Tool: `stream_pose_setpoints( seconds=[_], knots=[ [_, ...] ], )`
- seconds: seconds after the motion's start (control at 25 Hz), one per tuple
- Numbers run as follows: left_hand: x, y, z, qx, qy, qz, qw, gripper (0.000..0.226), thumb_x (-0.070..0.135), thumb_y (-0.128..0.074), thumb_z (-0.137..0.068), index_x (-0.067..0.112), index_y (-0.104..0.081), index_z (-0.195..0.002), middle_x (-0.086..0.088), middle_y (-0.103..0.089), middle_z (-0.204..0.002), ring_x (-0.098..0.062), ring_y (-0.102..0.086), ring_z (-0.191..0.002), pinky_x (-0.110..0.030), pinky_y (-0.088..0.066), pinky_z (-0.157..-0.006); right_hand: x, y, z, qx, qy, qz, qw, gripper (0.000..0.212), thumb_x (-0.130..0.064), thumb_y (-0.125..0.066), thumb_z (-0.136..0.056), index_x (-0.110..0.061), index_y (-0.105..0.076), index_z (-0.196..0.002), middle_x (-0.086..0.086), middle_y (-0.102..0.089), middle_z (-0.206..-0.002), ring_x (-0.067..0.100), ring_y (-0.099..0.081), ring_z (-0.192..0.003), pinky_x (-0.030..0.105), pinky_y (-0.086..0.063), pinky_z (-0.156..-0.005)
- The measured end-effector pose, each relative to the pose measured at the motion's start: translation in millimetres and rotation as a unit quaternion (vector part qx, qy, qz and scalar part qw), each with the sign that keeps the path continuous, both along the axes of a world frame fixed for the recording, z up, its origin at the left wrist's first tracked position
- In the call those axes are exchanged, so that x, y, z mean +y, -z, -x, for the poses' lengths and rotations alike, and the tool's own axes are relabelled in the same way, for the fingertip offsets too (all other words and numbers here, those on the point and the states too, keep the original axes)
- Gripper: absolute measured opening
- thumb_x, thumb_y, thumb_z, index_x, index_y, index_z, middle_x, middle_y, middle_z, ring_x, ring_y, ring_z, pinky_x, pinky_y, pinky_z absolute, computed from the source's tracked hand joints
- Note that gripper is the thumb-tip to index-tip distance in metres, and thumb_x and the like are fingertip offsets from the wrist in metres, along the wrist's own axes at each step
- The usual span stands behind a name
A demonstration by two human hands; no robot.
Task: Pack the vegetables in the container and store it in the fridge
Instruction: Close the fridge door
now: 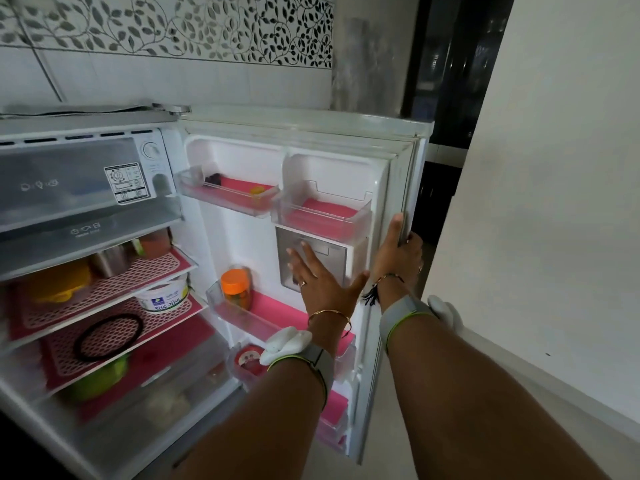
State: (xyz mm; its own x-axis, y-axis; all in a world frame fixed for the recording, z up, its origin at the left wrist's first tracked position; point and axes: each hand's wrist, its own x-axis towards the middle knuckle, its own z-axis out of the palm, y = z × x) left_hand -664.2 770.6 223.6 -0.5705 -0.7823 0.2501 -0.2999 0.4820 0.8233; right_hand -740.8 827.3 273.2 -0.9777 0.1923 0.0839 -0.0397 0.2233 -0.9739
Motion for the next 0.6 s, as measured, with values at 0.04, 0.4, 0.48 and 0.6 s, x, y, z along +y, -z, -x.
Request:
stream_pose_setpoints(
  seconds=[0.04, 0.4, 0.48, 0.6],
  knots=[
    [1, -1, -4, 0.004, -0.008, -0.005, 1.000, 0.132, 0.066, -0.070, -0.065, 0.011, 0.011, -0.154, -0.015, 0.018, -0.161, -0.041, 0.004, -0.149, -0.050, -0.014, -0.121, 1, 1, -8, 0.010, 0.011, -0.003, 1.000, 0.073, -0.072, -0.030, -0.086, -0.017, -0.049, -0.130, 0.006, -0.056, -0.134, 0.029, -0.049, -0.125, 0.048, -0.039, -0.105],
    [-21, -6, -133, 0.177, -0.130, -0.054, 0.974, 0.113, 0.058, -0.074, -0.068, 0.002, -0.020, -0.150, -0.016, -0.027, -0.156, -0.028, -0.025, -0.146, -0.035, -0.024, -0.118, -3, 18, -126, 0.102, 0.049, -0.007, 0.994, 0.071, -0.064, -0.021, -0.090, -0.012, -0.062, -0.117, 0.012, -0.074, -0.101, 0.035, -0.066, -0.096, 0.035, -0.049, -0.078],
    [-28, -5, -171, 0.210, -0.173, -0.040, 0.961, 0.114, 0.074, -0.062, -0.066, 0.000, -0.028, -0.146, -0.017, -0.038, -0.148, -0.030, -0.036, -0.139, -0.037, -0.031, -0.114, -14, 20, -166, 0.132, -0.013, -0.032, 0.991, 0.061, -0.060, -0.024, -0.091, -0.021, -0.064, -0.115, 0.008, -0.075, -0.099, 0.035, -0.067, -0.092, 0.033, -0.048, -0.071],
    [-43, -8, -217, 0.233, -0.222, -0.022, 0.947, 0.109, 0.076, -0.047, -0.070, -0.003, -0.031, -0.143, -0.020, -0.043, -0.143, -0.033, -0.041, -0.135, -0.040, -0.034, -0.112, -35, 22, -223, 0.197, -0.057, -0.072, 0.976, 0.052, -0.060, -0.033, -0.085, -0.025, -0.065, -0.105, 0.002, -0.073, -0.098, 0.031, -0.065, -0.091, 0.035, -0.047, -0.080]
  ],
)
